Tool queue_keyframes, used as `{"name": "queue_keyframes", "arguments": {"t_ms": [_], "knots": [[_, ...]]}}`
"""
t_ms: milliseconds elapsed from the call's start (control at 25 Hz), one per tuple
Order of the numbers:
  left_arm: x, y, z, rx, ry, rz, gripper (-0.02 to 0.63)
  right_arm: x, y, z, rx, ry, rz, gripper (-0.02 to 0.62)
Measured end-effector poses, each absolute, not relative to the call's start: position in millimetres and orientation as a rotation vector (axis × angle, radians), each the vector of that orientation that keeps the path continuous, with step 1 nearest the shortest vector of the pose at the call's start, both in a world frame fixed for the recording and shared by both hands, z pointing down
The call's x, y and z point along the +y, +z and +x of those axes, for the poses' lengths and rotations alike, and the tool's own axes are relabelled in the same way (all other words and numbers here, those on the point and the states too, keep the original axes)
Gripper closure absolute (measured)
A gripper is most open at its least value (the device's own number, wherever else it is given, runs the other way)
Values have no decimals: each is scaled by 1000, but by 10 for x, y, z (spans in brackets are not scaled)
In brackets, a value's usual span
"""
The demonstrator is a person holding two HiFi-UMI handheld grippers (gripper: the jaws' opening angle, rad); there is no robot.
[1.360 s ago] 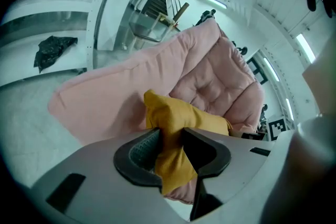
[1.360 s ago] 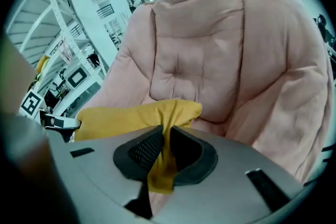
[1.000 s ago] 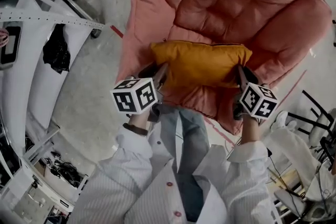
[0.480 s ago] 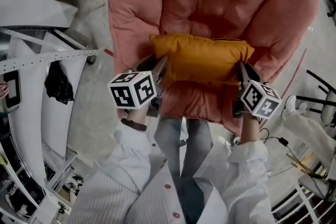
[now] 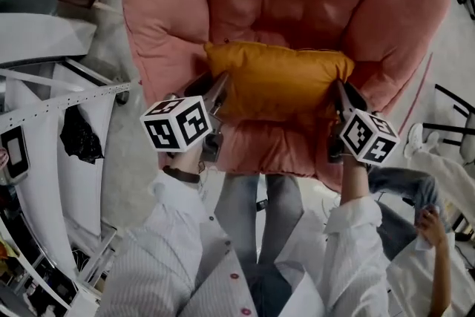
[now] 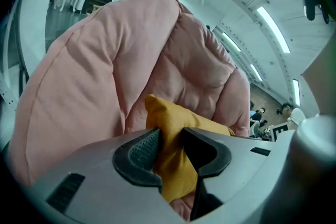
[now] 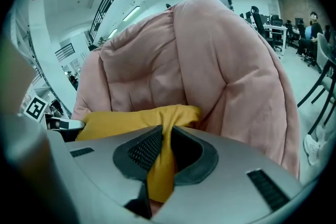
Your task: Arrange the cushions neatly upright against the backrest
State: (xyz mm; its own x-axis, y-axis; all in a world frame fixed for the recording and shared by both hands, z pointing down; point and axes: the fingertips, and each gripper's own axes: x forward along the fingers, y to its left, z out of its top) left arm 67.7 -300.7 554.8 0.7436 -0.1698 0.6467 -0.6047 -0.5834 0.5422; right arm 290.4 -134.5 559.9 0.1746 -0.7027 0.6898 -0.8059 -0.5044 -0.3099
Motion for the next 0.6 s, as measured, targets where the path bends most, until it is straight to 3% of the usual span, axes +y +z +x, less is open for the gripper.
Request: {"name": "queue_keyframes", "arguments": {"t_ms": [600], "knots": [[-3362, 5885, 837, -606, 754, 2218, 461, -1533, 5930, 2911, -1520, 1233, 2325, 538]]}}
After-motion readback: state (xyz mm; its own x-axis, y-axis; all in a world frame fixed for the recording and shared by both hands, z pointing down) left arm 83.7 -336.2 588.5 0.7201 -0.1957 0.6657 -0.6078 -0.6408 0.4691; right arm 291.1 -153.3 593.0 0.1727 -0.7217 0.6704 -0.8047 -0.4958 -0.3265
